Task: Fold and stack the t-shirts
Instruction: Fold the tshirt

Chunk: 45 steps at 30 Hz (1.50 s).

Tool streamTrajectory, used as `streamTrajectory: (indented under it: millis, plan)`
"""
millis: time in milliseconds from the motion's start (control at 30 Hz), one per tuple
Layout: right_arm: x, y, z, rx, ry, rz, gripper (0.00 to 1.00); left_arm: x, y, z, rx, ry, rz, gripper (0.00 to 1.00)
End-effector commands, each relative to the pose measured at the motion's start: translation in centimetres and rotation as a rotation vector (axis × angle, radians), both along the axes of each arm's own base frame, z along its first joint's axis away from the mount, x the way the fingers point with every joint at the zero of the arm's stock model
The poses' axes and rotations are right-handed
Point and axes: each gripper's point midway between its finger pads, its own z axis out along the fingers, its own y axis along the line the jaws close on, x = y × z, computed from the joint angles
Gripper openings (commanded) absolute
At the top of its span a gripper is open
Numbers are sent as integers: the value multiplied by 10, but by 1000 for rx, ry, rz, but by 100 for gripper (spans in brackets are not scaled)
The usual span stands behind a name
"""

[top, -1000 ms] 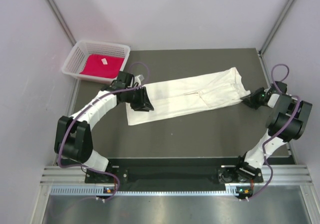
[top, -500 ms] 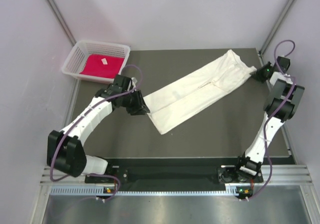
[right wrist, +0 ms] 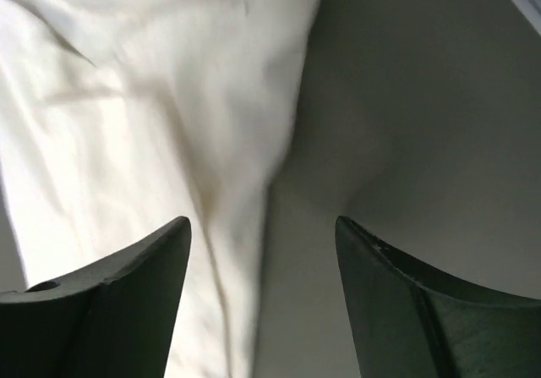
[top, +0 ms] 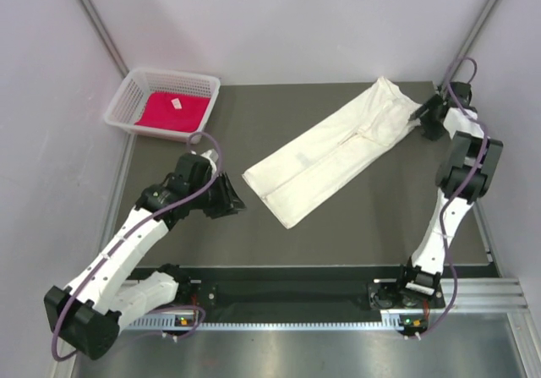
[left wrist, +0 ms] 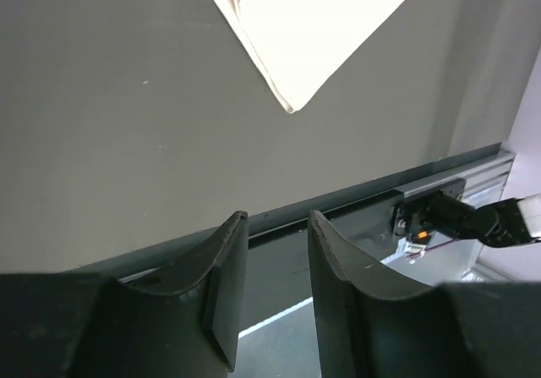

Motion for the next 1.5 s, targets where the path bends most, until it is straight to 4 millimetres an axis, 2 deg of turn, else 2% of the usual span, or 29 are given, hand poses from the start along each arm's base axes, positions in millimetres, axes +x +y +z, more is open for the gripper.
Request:
streamTrajectory:
  millis: [0,33,67,100,133,167,200,233,267,300,333,367,400,433,500,533,600,633,667,733,767,800,833,867,900,933,1133,1267,1467]
  plan:
    - [-57,-22,73,-168,43,-56,70,2,-5,-8,-1,-42,-72,40]
    - [-86,-20,59,-179,130,-37,72,-2,-10,-7,-18,-33,-117,40]
    - [-104,-22,83,-218,122,-54,73,-6,-10,-9,-6,-36,-162,39]
    - [-120,-18,86,-226,142,-47,74,-10,-11,-8,-9,-30,-193,39]
    - [-151,-11,66,-223,218,-28,77,-13,-14,-6,-19,-35,-227,39]
    - [-166,-4,88,-236,175,-25,78,-17,-15,-5,-27,-49,-272,39]
    - [-180,3,88,-230,177,-16,81,-20,-15,-6,-27,-57,-286,39]
    - [-208,18,68,-204,245,14,81,-22,-13,-7,-24,-73,-295,39]
    - [-222,30,86,-212,197,23,81,-24,-11,-6,-24,-84,-303,39]
    - [-232,49,87,-182,177,67,80,-25,-11,-4,-28,-99,-313,39]
    - [-252,85,68,-136,210,131,79,-26,-10,0,-30,-123,-325,39]
    - [-263,110,81,-118,149,168,78,-28,-10,2,-34,-132,-334,39]
    - [-274,138,80,-63,130,220,77,-30,-10,6,-40,-144,-338,39]
    - [-299,178,59,20,178,249,74,-29,-9,7,-34,-151,-334,39]
    - [-315,223,74,107,38,270,70,-29,-4,9,-6,-151,-305,39]
    - [-344,262,52,228,85,261,65,-29,-3,10,-1,-141,-284,39]
    - [-358,286,58,313,-2,223,58,-26,1,12,29,-144,-246,38]
    - [-377,317,51,389,1,251,57,-27,1,12,30,-134,-235,38]
    - [-379,322,45,378,-4,230,56,-27,0,13,34,-137,-237,37]
    - [-395,356,47,389,26,321,59,-29,-4,15,21,-131,-245,37]
    - [-396,363,30,315,77,334,60,-30,-5,16,20,-132,-251,37]
    - [-401,370,27,268,106,357,62,-30,-6,18,18,-126,-256,37]
    - [-399,394,46,257,81,416,64,-31,-7,19,17,-126,-261,37]
    - [-395,399,33,188,99,406,64,-34,-6,18,27,-112,-268,36]
    - [-393,416,45,191,76,428,65,-34,-7,23,29,-125,-272,36]
    - [-390,421,33,158,96,410,65,-33,-5,23,43,-132,-269,36]
    - [-374,443,24,159,139,292,66,-33,-9,25,36,-135,-281,36]
    - [-379,447,2,166,227,176,63,-32,-5,29,56,-150,-279,36]
    - [-392,451,-11,166,289,68,54,-26,3,35,106,-194,-256,37]
